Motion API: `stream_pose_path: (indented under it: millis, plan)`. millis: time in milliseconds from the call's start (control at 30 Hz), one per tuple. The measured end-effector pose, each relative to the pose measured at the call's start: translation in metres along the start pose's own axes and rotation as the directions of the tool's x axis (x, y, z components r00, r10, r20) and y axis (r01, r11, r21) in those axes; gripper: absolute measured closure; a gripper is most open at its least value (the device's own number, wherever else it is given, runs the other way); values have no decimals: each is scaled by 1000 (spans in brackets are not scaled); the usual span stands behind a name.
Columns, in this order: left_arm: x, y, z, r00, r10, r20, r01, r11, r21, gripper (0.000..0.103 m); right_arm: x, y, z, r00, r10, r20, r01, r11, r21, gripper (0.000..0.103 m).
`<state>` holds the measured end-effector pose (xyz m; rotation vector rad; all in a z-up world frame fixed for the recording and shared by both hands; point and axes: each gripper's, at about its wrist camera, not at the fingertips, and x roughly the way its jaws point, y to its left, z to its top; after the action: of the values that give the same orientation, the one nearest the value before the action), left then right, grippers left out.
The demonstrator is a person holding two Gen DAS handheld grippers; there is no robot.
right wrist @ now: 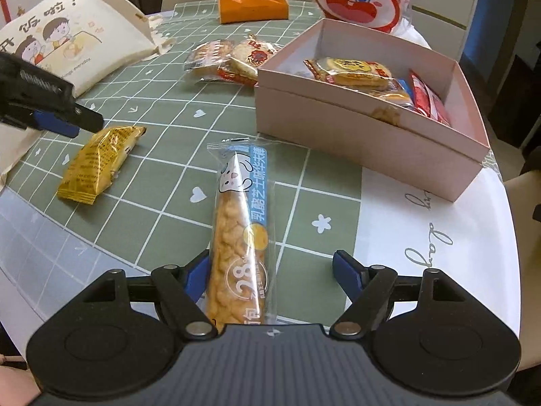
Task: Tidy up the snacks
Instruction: 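Grasp the wafer roll with the right tool while the left tool holds the yellow packet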
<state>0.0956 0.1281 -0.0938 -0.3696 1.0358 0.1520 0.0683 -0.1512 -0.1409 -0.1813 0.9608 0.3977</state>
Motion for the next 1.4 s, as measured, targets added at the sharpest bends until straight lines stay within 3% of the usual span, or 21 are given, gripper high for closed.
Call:
stream_pose_path:
  millis: [133,267,400,567,667,833,1000,1067,1167,1267,1400]
  plan:
    - [14,-22,-5,999,18,-46,-13,994,109,54,1,1,-1,1000,-9,5,9,1000,-13,23]
    - [24,-50,-18,993,106,-48,-87,953,291,46,1,2,-2,1000,-8,11,8,1000,-16,22]
    - [27,-60,-24,995,86,-58,-61,936,348,36,2,2,-4,1000,-14,22,14,1000,-10,17]
    - [24,-58,-25,994,99,-40,-78,931,358,40,4,3,-4,999,-19,34,19,1000,-4,12]
    - [25,-55,-27,989,145,-16,-127,915,384,36,4,3,-4,999,-19,43,19,1000,-4,10]
    - [26,-44,-24,994,90,-55,-68,946,317,37,5,4,-4,999,-19,51,19,1000,-5,9]
    - [30,-43,-23,995,6,-100,25,953,301,15,5,4,-5,998,-19,55,20,1000,-3,8]
    - [29,-43,-24,996,-8,-93,36,953,300,16,5,4,-5,998,-20,59,20,1000,-3,8]
    - [17,-33,-24,998,-33,-49,45,963,267,27,5,4,-7,997,-21,69,21,1000,-2,7]
    - [16,-22,-23,999,-9,-48,20,967,253,28,5,4,-9,997,-29,77,27,1000,15,1]
    - [24,-21,-21,996,-29,-78,47,972,229,27,7,6,-10,997,-40,73,39,999,27,0]
